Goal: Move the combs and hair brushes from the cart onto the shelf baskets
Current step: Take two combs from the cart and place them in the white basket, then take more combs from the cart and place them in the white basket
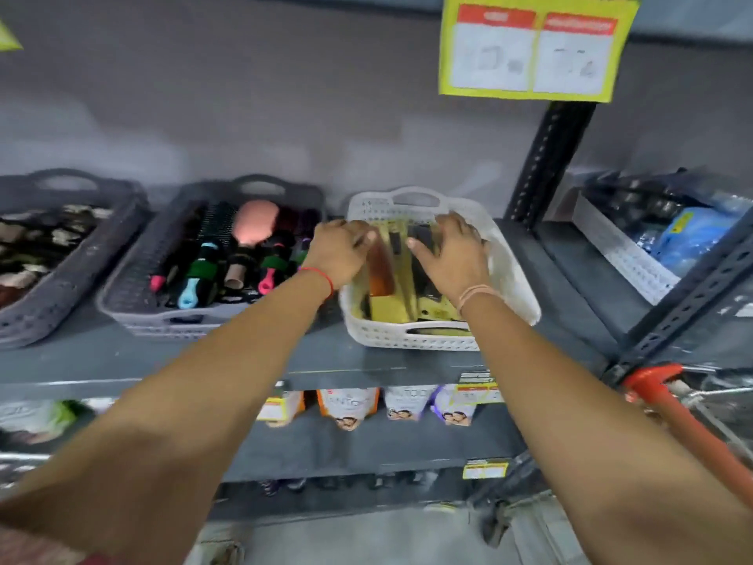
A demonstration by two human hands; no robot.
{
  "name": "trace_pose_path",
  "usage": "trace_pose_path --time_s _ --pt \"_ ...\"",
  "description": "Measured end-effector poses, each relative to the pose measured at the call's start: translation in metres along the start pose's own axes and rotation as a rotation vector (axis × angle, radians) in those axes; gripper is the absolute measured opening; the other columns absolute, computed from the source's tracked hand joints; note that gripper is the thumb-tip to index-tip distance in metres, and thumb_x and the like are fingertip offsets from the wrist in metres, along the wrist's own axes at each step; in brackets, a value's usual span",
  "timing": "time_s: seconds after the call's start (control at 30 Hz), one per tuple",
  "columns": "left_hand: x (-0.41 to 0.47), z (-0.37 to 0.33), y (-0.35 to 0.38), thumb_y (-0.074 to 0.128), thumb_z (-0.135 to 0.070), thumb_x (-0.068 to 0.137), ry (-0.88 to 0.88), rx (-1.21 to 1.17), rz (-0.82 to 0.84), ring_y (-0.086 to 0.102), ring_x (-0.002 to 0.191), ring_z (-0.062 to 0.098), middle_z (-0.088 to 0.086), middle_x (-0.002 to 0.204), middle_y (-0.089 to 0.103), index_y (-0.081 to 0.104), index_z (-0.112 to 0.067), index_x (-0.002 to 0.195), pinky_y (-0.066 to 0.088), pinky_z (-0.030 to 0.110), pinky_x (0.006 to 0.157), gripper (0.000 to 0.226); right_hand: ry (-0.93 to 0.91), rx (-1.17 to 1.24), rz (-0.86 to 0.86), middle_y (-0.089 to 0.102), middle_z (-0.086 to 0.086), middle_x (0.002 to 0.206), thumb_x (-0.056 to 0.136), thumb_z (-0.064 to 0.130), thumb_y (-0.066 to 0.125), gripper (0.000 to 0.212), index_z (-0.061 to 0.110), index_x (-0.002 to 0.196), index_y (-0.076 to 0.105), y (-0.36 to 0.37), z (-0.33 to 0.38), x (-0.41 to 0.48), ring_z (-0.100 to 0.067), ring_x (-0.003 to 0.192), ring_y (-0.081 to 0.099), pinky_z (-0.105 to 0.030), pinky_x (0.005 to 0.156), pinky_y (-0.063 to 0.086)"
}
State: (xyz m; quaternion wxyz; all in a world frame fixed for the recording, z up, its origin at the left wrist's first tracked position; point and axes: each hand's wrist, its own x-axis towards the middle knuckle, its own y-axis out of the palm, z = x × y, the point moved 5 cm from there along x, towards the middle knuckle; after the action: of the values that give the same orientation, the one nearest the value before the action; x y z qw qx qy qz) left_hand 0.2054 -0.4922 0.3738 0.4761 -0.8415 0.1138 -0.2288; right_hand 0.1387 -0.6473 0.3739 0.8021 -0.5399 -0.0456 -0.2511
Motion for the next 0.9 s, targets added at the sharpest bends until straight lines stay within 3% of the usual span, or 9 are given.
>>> trace_pose_path --time_s 0.2,0.3,0.37,0.53,0.6,0.63,0.7,0.77,0.9 --pt "-0.119 0.126 -0.115 0.048 -0.02 0.094 -0.142 -0.335 -0.155 0.067 0.086 0.029 0.026 0.093 0.07 0.066 0.004 0.097 0.05 0.033 0.08 0.03 -0.394 0.476 -0.078 0.051 -0.022 0.126 0.079 0.04 0.063 0.058 0.001 0.119 0.048 0.028 0.203 -0.062 -0.033 0.113 0.053 -0.037 0.101 0.041" --pt "-0.197 0.222 -0.157 0.045 -0.023 0.096 -0.369 -0.466 -0.243 0.058 0.047 -0.004 0.012 0.07 0.062 0.061 -0.005 0.085 0.043 0.004 0.047 0.026 -0.398 0.714 0.218 0.065 -0.013 0.101 0.077 0.047 0.058 0.054 0.013 0.118 0.046 0.082 0.307 -0.116 -0.032 0.081 0.065 -0.046 0.082 0.053" --pt "-0.243 0.278 -0.163 0.042 -0.028 0.097 -0.571 -0.543 -0.224 0.055 0.039 -0.004 0.006 0.064 0.056 0.057 -0.009 0.082 0.037 0.001 0.037 0.028 -0.384 0.732 0.495 0.068 -0.01 0.091 0.079 0.053 0.05 0.051 0.019 0.116 0.045 0.128 0.355 -0.152 -0.035 0.084 0.066 -0.048 0.074 0.054" --pt "-0.386 0.398 -0.135 0.036 -0.04 0.096 -1.049 -0.542 -0.078 0.058 0.039 0.0 0.015 0.085 0.058 0.054 -0.014 0.074 0.044 0.015 0.042 0.038 -0.369 0.46 1.116 0.061 -0.006 0.115 0.085 0.062 0.032 0.058 0.025 0.13 0.033 0.264 0.419 -0.263 -0.031 0.092 0.065 -0.03 0.06 0.044" --pt "-0.433 0.431 -0.105 0.033 -0.037 0.098 -1.21 -0.54 0.011 0.07 0.064 0.015 0.022 0.099 0.061 0.061 -0.007 0.091 0.048 0.015 0.04 0.042 -0.355 0.326 1.3 0.056 -0.009 0.122 0.086 0.062 0.029 0.062 0.022 0.134 0.029 0.31 0.417 -0.291 -0.031 0.094 0.064 -0.034 0.064 0.048" --pt "-0.455 0.445 -0.091 0.033 -0.036 0.098 -1.295 -0.541 0.045 0.069 0.087 0.029 0.025 0.109 0.063 0.061 -0.002 0.108 0.054 0.019 0.053 0.046 -0.315 0.268 1.379 0.054 -0.013 0.126 0.087 0.061 0.029 0.064 0.019 0.134 0.029 0.334 0.413 -0.302 -0.031 0.096 0.062 -0.038 0.068 0.05" --pt "-0.491 0.464 -0.067 0.037 -0.037 0.097 -1.444 -0.531 0.084 0.06 0.107 0.032 0.025 0.115 0.063 0.049 0.003 0.13 0.051 0.029 0.079 0.053 -0.224 0.154 1.494 0.05 -0.014 0.128 0.088 0.059 0.031 0.064 0.017 0.135 0.029 0.375 0.401 -0.32 -0.029 0.094 0.06 -0.04 0.072 0.05" --pt "-0.518 0.478 -0.045 0.044 -0.037 0.095 -1.561 -0.532 0.098 0.063 0.101 0.031 0.025 0.116 0.063 0.036 0.0 0.14 0.047 0.029 0.075 0.059 -0.177 0.073 1.567 0.049 -0.011 0.121 0.088 0.056 0.035 0.063 0.013 0.135 0.031 0.413 0.389 -0.336 -0.028 0.092 0.058 -0.03 0.061 0.044" --pt "-0.542 0.505 -0.005 0.051 -0.027 0.093 -1.677 -0.506 0.107 0.066 0.093 0.026 0.024 0.13 0.058 0.045 0.002 0.132 0.05 0.033 0.058 0.049 -0.254 -0.055 1.581 0.059 -0.007 0.109 0.086 0.05 0.049 0.061 0.008 0.129 0.038 0.473 0.364 -0.355 -0.022 0.091 0.057 -0.027 0.054 0.034"
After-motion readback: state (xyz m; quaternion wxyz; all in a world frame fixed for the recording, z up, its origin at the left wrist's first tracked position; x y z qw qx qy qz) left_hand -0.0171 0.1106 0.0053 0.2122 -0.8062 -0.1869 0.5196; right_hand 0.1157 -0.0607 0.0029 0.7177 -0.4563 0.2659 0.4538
